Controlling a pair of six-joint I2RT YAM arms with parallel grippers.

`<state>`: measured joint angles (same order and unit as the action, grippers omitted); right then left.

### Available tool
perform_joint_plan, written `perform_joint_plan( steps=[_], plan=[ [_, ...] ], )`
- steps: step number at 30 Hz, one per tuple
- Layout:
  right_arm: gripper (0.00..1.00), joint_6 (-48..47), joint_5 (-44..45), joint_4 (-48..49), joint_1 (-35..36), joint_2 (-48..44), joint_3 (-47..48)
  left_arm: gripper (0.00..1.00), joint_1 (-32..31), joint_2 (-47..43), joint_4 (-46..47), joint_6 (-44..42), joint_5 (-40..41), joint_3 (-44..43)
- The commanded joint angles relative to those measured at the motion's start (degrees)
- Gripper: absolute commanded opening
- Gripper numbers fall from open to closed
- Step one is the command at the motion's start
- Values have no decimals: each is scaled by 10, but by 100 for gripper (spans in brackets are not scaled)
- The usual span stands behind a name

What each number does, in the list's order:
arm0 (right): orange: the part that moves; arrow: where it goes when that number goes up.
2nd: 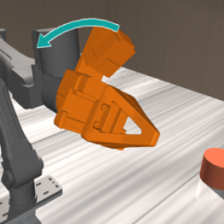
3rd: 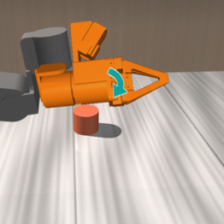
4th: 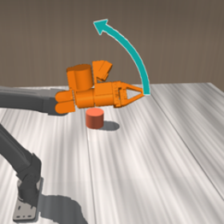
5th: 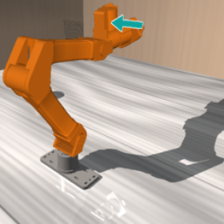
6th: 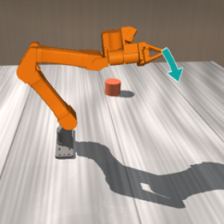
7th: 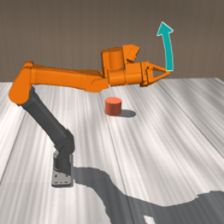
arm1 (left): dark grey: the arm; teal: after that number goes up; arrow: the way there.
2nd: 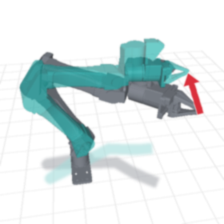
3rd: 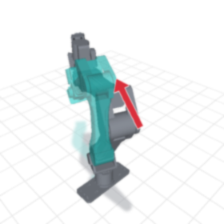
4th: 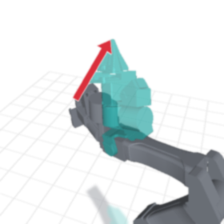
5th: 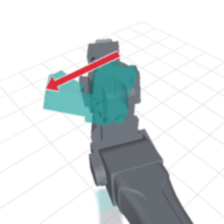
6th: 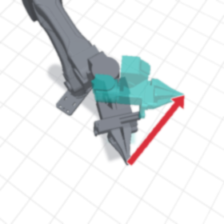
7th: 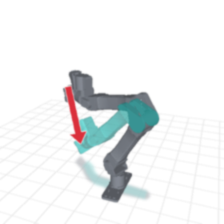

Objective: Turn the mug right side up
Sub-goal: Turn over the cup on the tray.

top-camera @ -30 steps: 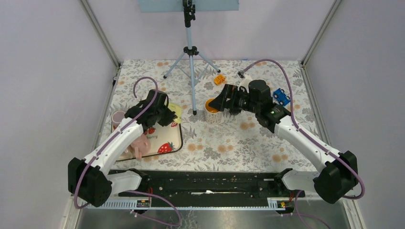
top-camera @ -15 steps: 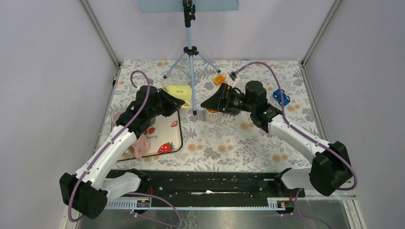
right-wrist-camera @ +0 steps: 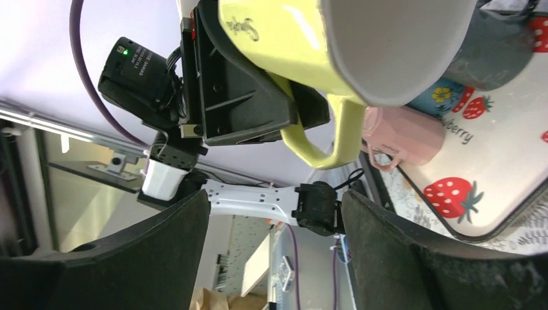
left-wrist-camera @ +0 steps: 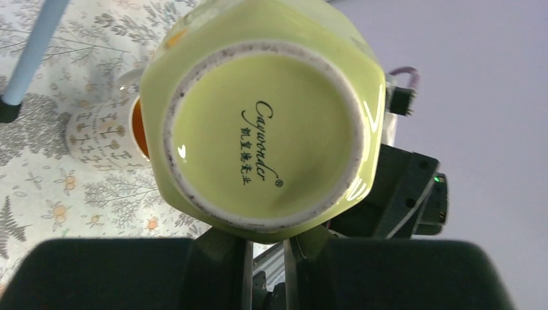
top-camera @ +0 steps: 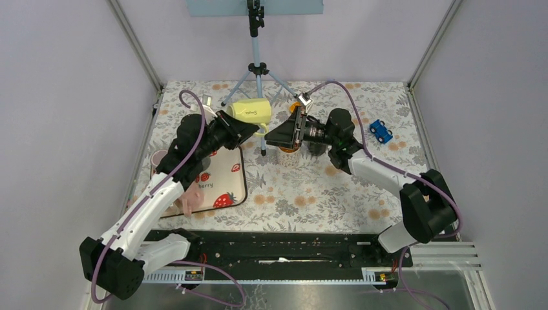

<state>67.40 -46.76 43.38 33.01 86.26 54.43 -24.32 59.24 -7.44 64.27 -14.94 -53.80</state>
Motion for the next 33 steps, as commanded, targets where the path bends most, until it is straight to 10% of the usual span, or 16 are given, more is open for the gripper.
perform_joint_plan(
  steps=[1, 33],
  plan=[
    [80, 82, -44, 143, 3, 22, 9, 0, 2, -28, 146, -7, -46, -8],
    [45, 186, -23, 282, 7, 80, 48, 0, -11, -25, 250, 51, -102, 29]
  ],
)
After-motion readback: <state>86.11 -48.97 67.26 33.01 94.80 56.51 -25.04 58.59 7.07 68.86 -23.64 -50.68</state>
